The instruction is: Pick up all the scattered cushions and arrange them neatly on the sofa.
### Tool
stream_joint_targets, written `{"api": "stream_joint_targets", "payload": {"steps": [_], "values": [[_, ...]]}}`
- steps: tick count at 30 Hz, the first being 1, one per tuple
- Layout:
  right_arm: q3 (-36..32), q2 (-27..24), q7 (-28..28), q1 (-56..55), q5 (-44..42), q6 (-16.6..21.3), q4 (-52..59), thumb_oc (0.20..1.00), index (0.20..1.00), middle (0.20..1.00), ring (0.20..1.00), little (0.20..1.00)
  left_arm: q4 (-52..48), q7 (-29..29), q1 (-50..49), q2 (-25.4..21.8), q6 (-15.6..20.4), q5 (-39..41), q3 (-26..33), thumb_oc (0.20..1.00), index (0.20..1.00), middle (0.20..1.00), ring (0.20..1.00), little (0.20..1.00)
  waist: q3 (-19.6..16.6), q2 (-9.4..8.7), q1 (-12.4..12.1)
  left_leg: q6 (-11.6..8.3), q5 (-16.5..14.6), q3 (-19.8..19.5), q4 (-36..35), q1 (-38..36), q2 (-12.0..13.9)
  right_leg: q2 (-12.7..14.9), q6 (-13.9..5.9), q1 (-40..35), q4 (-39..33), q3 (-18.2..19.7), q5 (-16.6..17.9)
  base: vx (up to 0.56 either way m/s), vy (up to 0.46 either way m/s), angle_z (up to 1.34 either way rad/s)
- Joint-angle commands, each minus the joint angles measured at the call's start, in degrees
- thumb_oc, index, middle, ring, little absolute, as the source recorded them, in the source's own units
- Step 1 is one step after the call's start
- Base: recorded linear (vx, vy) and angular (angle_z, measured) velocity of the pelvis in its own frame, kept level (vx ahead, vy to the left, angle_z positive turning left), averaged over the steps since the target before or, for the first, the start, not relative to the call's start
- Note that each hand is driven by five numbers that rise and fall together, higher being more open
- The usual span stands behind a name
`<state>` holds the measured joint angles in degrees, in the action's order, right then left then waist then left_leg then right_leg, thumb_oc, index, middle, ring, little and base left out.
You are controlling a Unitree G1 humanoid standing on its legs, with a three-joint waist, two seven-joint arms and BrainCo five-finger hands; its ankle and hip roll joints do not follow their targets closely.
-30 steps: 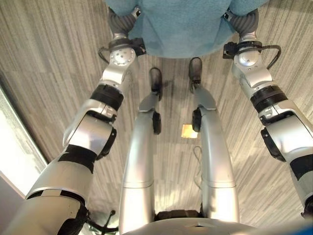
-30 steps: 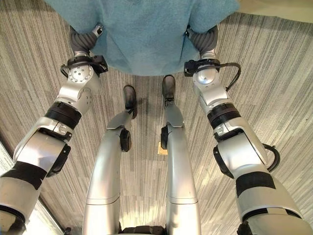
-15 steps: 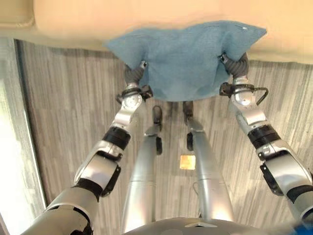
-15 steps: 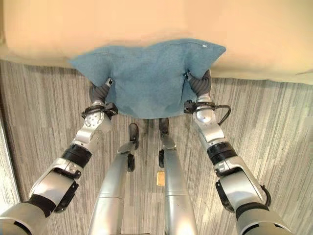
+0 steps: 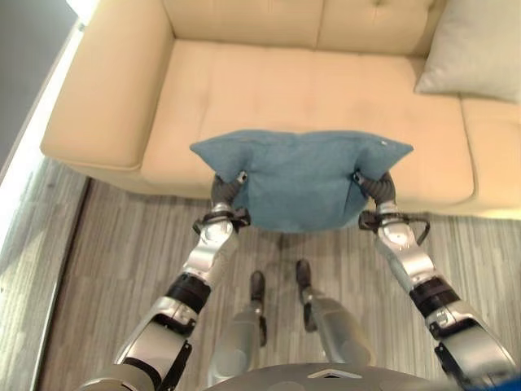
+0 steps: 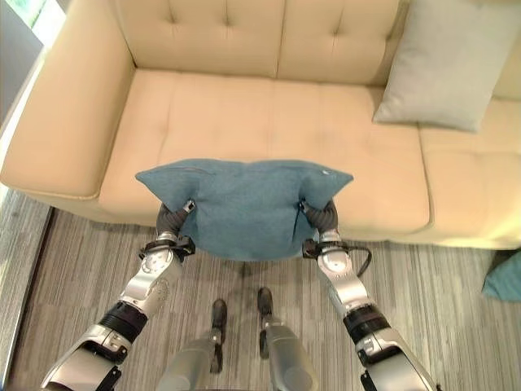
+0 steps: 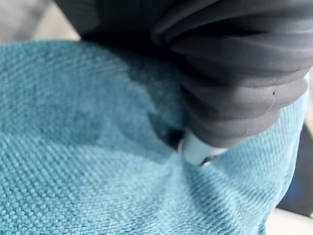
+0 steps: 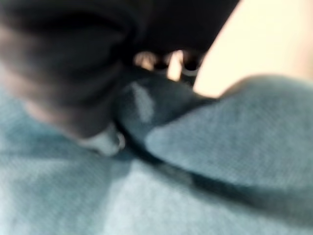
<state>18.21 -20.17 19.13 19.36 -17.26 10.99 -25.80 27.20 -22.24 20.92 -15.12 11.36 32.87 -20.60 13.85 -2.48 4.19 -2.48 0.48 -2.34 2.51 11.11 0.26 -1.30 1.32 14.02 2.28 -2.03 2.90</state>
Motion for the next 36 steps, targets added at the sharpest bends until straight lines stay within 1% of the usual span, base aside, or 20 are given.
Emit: {"api": "stream_joint_targets", "payload": {"steps": [1, 4, 6, 7, 9, 10, 12, 14, 17, 19, 21, 22, 23, 25, 26, 30, 32, 34, 35, 36], "values": [[0.76, 3.66, -3.73, 1.14, 1.62, 3.53, 4.76, 0.2, 0.2, 0.2, 0.2, 0.2, -2.5, 5.85, 3.03, 3.6, 2.02, -3.86, -4.26, 0.2, 0.2, 0.2, 0.2, 0.2, -4.68, -0.09, -0.02, -4.22, 3.88, 0.73, 2.33, 1.33, 0.65, -0.68, -4.41, -1.55, 5.02, 0.82, -4.14, 0.13, -0.082, 0.21], [0.16, 3.53, -4.32, -1.2, 1.18, 3.62, 5.36, 0.2, 0.2, 0.2, 0.2, 0.2, -3.25, 5.89, 1.09, 3.29, 1.95, -4.0, -4.02, 0.2, 0.2, 0.2, 0.2, 0.2, -5.69, -0.91, -0.21, -3.79, 2.84, 0.63, 4.15, -0.72, 0.43, -0.6, -4.3, -5.26, 3.36, 0.8, -4.05, 0.13, -0.046, 0.08], [-0.38, 3.38, -4.51, -2.45, 1.03, 3.44, 5.0, 0.2, 0.2, 0.2, 0.2, 0.2, -3.47, 6.17, 0.17, 3.21, 1.66, -4.61, -4.48, 0.2, 0.2, 0.2, 0.2, 0.2, -6.51, -0.68, -0.28, -3.25, 3.22, 1.13, 1.44, -2.26, -0.12, -0.2, -4.6, -7.25, 1.75, 0.56, -3.95, 0.17, 0.042, 0.02], [-1.02, 3.03, -4.59, -4.07, 1.23, 3.25, 4.99, 0.2, 0.2, 0.2, 0.2, 0.2, -3.25, 6.4, -0.47, 3.52, 1.16, -5.24, -5.12, 0.2, 0.2, 0.2, 0.2, 0.2, -7.61, -0.25, 0.25, -3.22, 5.24, 4.03, -1.78, -1.84, -0.29, 0.15, -5.15, -8.73, 0.34, 0.16, -3.4, 0.17, 0.093, 0.01], [-1.14, 2.96, -4.34, -4.27, 1.55, 3.05, 5.15, 0.2, 0.2, 0.2, 0.2, 0.2, -3.43, 6.56, -0.85, 3.44, 0.81, -5.84, -5.03, 0.2, 0.2, 0.2, 0.2, 0.2, -7.73, -0.4, -0.33, -2.74, 5.59, 5.33, -0.79, -0.03, -0.78, 0.24, -5.36, -9.2, 0.57, 0.99, -3.23, 0.17, 0.139, 0.21], [-0.6, 3.37, -4.14, -3.08, 2.2, 2.71, 4.85, 0.2, 0.2, 0.2, 0.2, 0.2, -4.47, 6.31, -1.3, 3.14, 1.18, -5.28, -4.31, 0.2, 0.2, 0.2, 0.2, 0.2, -8.62, -0.04, -0.95, -1.37, 3.24, 3.39, -0.62, -1.88, -2.25, 0.23, -6.08, -9.95, 1.59, 2.62, -4.0, 0.25, 0.178, -0.05], [-0.86, 3.54, -4.44, -3.2, 1.92, 2.39, 4.77, 0.2, 0.2, 0.2, 0.2, 0.2, -5.4, 6.57, -2.21, 2.53, 0.94, -5.53, -4.06, 0.2, 0.2, 0.2, 0.2, 0.2, -9.01, 0.04, -1.17, -0.85, 2.84, 3.73, -1.0, -3.29, -2.26, 0.44, -6.84, -11.04, 2.09, 4.19, -4.0, 0.22, 0.174, -0.6], [-0.37, 3.92, -4.4, -2.49, 2.41, 2.01, 5.39, 0.2, 0.2, 0.2, 0.2, 0.2, -6.43, 6.09, -2.7, 2.16, 0.93, -5.77, -3.66, 0.2, 0.2, 0.2, 0.2, 0.2, -8.56, 0.35, -2.33, 0.68, 1.64, 4.41, -0.51, -4.58, -2.66, 1.17, -8.68, -10.5, 5.4, 5.56, -3.85, 0.11, 0.182, -0.58], [-0.05, 4.16, -4.48, -1.36, 2.94, 1.78, 5.21, 0.2, 0.2, 0.2, 0.2, 0.2, -7.95, 5.77, -3.03, 1.44, 1.03, -5.78, -3.15, 0.2, 0.2, 0.2, 0.2, 0.2, -7.51, 0.52, -2.85, 2.36, 1.15, 5.07, -0.91, -6.56, -3.11, 2.21, -10.84, -7.75, 13.68, 6.44, -0.09, 0.05, 0.158, -0.56], [0.19, 4.6, -4.5, -0.49, 3.44, 1.61, 5.45, 0.2, 0.2, 0.2, 0.2, 0.2, -8.34, 5.47, -2.73, 0.85, 0.9, -6.01, -2.7, 0.2, 0.2, 0.2, 0.2, 0.2, -6.81, 1.36, -2.98, 3.12, 0.2, 5.01, -1.0, -8.12, -2.86, 2.27, -10.22, -5.07, 18.73, 6.62, -0.58, 0.1, 0.173, -0.19], [0.12, 4.37, -4.65, -0.25, 3.42, 1.51, 5.4, 0.2, 0.2, 0.2, 0.2, 0.2, -8.33, 5.43, -2.59, 0.97, 1.13, -6.08, -2.35, 0.2, 0.2, 0.2, 0.2, 0.2, -7.27, 1.49, -2.73, 3.05, -0.3, 4.58, -1.6, -9.51, -3.25, 1.81, -9.29, -4.29, 15.97, 6.24, -1.78, 0.2, 0.093, -0.27], [0.71, 3.97, -4.75, 1.01, 3.44, 1.64, 4.72, 0.2, 0.2, 0.2, 0.2, 0.2, -7.45, 5.46, -2.02, 0.78, 1.35, -6.07, -2.21, 0.2, 0.2, 0.2, 0.2, 0.2, -7.78, 1.46, -2.53, 2.83, -0.62, 4.65, -2.91, -11.13, -3.48, 1.22, -8.85, -3.75, 10.4, 4.97, -1.69, 0.26, 0.009, -0.23], [0.97, 3.81, -4.92, 1.62, 3.36, 1.64, 4.7, 0.2, 0.2, 0.2, 0.2, 0.2, -7.16, 5.67, -1.68, 0.57, 1.28, -5.87, -2.03, 0.2, 0.2, 0.2, 0.2, 0.2, -8.26, 0.96, -2.45, 2.68, -1.03, 4.89, -3.73, -12.01, -3.94, 1.05, -8.98, -2.58, 5.59, 3.8, -0.46, 0.28, -0.023, -0.12], [1.17, 3.74, -5.14, 1.46, 3.35, 1.63, 4.57, 0.2, 0.2, 0.2, 0.2, 0.2, -7.21, 5.92, -1.71, 0.52, 1.25, -5.57, -1.7, 0.2, 0.2, 0.2, 0.2, 0.2, -8.11, 0.92, -2.11, 2.54, -1.5, 4.63, -3.85, -12.96, -3.94, 0.9, -9.18, -2.68, 3.32, 3.08, 0.6, 0.18, -0.039, -0.1], [1.13, 3.49, -5.67, 1.08, 3.33, 1.56, 4.88, 0.2, 0.2, 0.2, 0.2, 0.2, -7.17, 6.39, -2.11, 0.39, 1.37, -5.17, -1.27, 0.2, 0.2, 0.2, 0.2, 0.2, -8.07, 0.54, -1.66, 2.35, -2.61, 4.14, -3.29, -14.15, -4.35, 0.91, -9.7, -1.91, 0.35, 2.94, 2.51, 0.2, -0.054, 0.04], [1.0, 2.35, -6.33, -0.63, 4.3, 1.29, 5.63, 0.2, 0.2, 0.2, 0.2, 0.2, -6.79, 7.51, -3.42, 1.3, 1.49, -4.34, -1.24, 0.2, 0.2, 0.2, 0.2, 0.2, -8.97, 0.17, -1.09, 1.21, -3.29, 3.09, -1.87, -15.85, -3.58, 0.42, -8.72, -4.69, -0.45, 4.26, 2.47, 0.26, -0.132, 0.14], [0.55, 1.72, -6.43, -1.47, 4.42, 1.14, 6.34, 0.2, 0.2, 0.2, 0.2, 0.2, -6.55, 8.2, -3.96, 2.08, 1.54, -3.14, -1.46, 0.2, 0.2, 0.2, 0.2, 0.2, -9.69, 0.45, -0.68, -0.16, -2.77, 2.57, -0.34, -15.76, -2.52, 0.11, -7.88, -5.94, -0.55, 3.85, 1.85, 0.15, -0.127, 0.32], [-0.42, 0.78, -6.35, -2.48, 4.25, 1.28, 6.55, 0.2, 0.2, 0.2, 0.2, 0.2, -6.04, 8.98, -3.5, 2.84, 1.43, -2.05, -2.18, 0.2, 0.2, 0.2, 0.2, 0.2, -9.34, -0.26, 0.12, -2.56, -0.73, 3.82, 6.65, -12.92, -0.95, 0.56, -7.0, -7.5, -1.2, 2.92, 1.66, 0.09, -0.19, 0.28], [-0.74, 0.26, -6.05, -2.42, 3.79, 1.29, 6.41, 0.2, 0.2, 0.2, 0.2, 0.2, -5.33, 9.5, -2.87, 3.29, 1.28, -2.05, -2.77, 0.2, 0.2, 0.2, 0.2, 0.2, -8.6, -1.26, 0.05, -2.75, -0.26, 4.63, 12.54, -9.46, 0.54, 0.81, -6.18, -9.09, -2.0, 2.11, 1.08, 0.1, -0.239, 0.28], [-0.41, 0.4, -5.96, -2.6, 3.51, 1.39, 6.23, 0.2, 0.2, 0.2, 0.2, 0.2, -4.95, 9.1, -2.71, 3.42, 1.19, -2.12, -2.9, 0.2, 0.2, 0.2, 0.2, 0.2, -8.43, -1.38, -0.32, -2.6, 0.04, 3.64, 13.05, -9.17, 0.1, 0.36, -5.71, -9.29, -1.74, 2.13, 0.72, 0.24, -0.231, 0.32]]}}
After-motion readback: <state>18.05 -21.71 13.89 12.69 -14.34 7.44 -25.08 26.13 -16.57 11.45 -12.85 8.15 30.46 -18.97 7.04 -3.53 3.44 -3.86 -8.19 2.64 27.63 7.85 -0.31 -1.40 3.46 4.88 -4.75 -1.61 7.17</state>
